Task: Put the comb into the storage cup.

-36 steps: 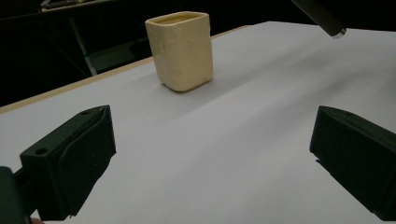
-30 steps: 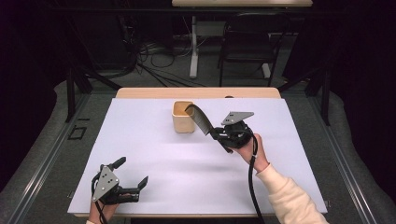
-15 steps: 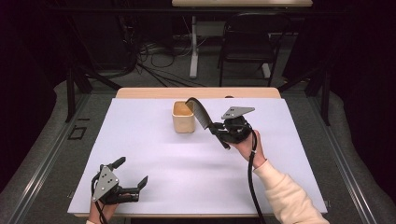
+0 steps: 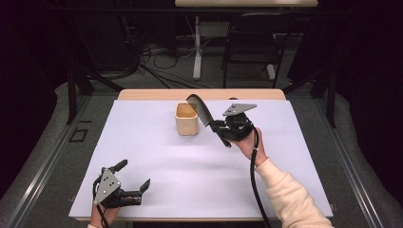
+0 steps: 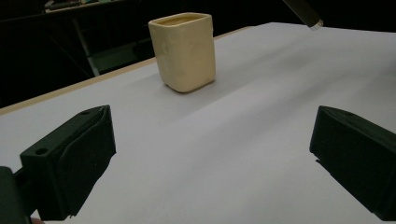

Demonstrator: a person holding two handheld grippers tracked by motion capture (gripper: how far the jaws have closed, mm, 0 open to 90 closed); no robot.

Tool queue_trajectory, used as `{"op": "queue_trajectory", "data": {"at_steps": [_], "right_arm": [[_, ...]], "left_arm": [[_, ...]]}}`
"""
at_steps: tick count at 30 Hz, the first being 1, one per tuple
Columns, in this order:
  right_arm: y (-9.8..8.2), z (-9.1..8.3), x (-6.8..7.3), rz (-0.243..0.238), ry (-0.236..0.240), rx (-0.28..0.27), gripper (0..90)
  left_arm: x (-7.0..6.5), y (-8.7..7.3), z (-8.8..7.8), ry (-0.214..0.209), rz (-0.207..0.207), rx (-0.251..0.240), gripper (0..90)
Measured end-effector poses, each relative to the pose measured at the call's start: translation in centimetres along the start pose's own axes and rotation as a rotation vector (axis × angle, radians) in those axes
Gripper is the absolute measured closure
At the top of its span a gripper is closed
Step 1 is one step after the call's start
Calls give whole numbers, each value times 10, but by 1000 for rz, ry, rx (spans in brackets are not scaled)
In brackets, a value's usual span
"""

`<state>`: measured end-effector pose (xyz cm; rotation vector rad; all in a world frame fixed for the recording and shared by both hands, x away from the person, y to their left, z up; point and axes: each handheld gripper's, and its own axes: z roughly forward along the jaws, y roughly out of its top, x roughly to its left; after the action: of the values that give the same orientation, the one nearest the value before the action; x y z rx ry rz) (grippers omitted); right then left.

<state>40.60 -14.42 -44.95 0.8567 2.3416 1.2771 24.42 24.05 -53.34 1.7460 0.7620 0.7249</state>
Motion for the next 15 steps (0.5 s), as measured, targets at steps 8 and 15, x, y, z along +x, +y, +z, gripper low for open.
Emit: {"op": "queue_trajectory", "data": {"at_steps": [8,15], "right_arm": [[7,5,-1,2,-2,-16,715],[16,10,-1,0,-3,-26,714]], "left_arm": [[0,0,0,0,0,0,1],[0,0,0,0,0,-2,1]]}}
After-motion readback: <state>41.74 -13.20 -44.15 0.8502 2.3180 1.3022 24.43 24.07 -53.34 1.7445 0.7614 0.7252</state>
